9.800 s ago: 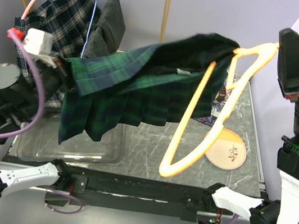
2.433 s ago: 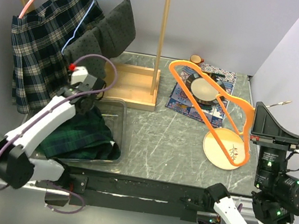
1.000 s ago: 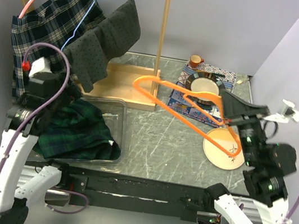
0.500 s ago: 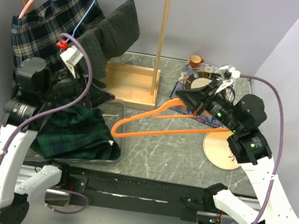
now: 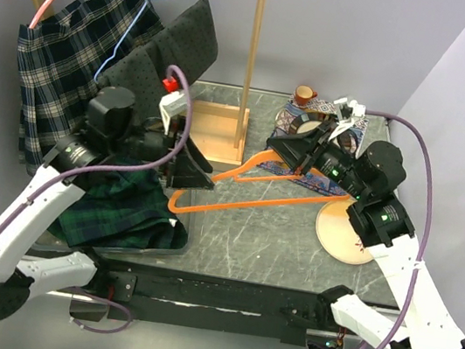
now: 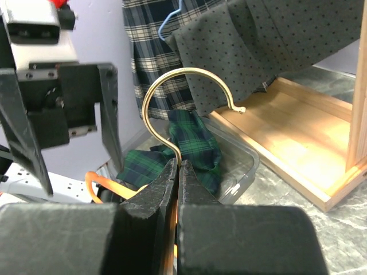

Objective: Remove the skirt from the hanger

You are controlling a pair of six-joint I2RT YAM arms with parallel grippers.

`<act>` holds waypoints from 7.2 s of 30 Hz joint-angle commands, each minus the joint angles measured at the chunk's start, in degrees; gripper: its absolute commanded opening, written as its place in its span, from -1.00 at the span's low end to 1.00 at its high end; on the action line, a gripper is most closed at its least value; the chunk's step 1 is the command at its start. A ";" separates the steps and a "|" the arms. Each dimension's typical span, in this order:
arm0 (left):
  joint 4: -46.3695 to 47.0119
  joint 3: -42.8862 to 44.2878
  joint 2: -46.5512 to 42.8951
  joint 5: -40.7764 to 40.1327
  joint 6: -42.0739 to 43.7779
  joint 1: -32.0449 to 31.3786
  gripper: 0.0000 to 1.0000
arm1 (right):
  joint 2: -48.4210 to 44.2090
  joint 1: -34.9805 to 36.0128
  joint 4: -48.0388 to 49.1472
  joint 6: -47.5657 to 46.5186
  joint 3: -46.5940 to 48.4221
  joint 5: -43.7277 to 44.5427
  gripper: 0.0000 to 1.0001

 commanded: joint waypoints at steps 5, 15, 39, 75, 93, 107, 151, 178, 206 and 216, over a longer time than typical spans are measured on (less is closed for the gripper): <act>-9.05 3.91 1.58 -11.29 6.46 -3.59 0.30 | -1.23 0.22 5.78 2.14 1.62 3.36 -1.00; -6.23 0.92 -1.05 -9.98 8.75 -4.21 -0.98 | -1.59 0.22 8.77 6.35 -0.49 6.00 -1.00; -29.12 30.18 8.70 -65.62 13.41 -4.21 -0.99 | -14.59 0.13 -3.63 8.21 6.19 16.64 1.00; -31.03 28.00 2.89 -68.86 16.75 -4.21 -0.99 | -11.43 0.13 -2.66 9.96 8.13 12.59 1.00; -15.75 44.52 22.77 -57.71 24.57 3.26 -0.99 | -12.40 0.13 -2.13 10.23 5.84 12.68 1.00; -10.29 40.82 20.74 -52.53 27.04 6.15 -0.99 | -11.61 0.13 -0.64 9.96 4.87 12.33 1.00; -14.24 38.88 16.95 -75.73 19.57 15.81 0.69 | -15.12 0.13 1.65 12.42 -0.14 12.42 1.00; -6.16 32.21 27.77 -55.95 24.66 26.11 0.18 | -14.69 0.13 2.09 11.63 0.83 11.80 1.00; -5.45 44.33 26.10 -50.15 20.44 26.03 -0.98 | -14.86 0.22 5.08 14.09 -0.57 12.50 1.00; 0.44 39.41 21.97 -45.84 20.44 26.03 -0.99 | -13.98 0.22 3.05 12.86 2.94 11.27 1.00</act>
